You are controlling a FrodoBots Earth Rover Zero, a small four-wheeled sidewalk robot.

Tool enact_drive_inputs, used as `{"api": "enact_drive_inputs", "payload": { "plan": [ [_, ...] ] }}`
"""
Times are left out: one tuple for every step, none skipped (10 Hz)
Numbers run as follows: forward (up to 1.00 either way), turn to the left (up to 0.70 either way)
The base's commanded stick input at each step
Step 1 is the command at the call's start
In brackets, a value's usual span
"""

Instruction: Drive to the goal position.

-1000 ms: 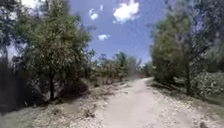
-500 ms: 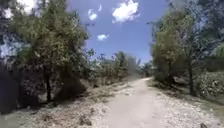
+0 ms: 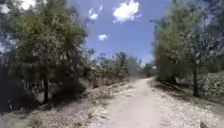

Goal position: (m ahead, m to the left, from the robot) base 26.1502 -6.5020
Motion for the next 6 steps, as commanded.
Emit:
{"api": "enact_drive_inputs", "payload": {
  "plan": [
    [0.45, 0.0],
    [0.45, 0.0],
    [0.45, 0.0],
    [0.45, 0.0],
    [0.45, 0.0],
    [0.45, 0.0]
  ]
}}
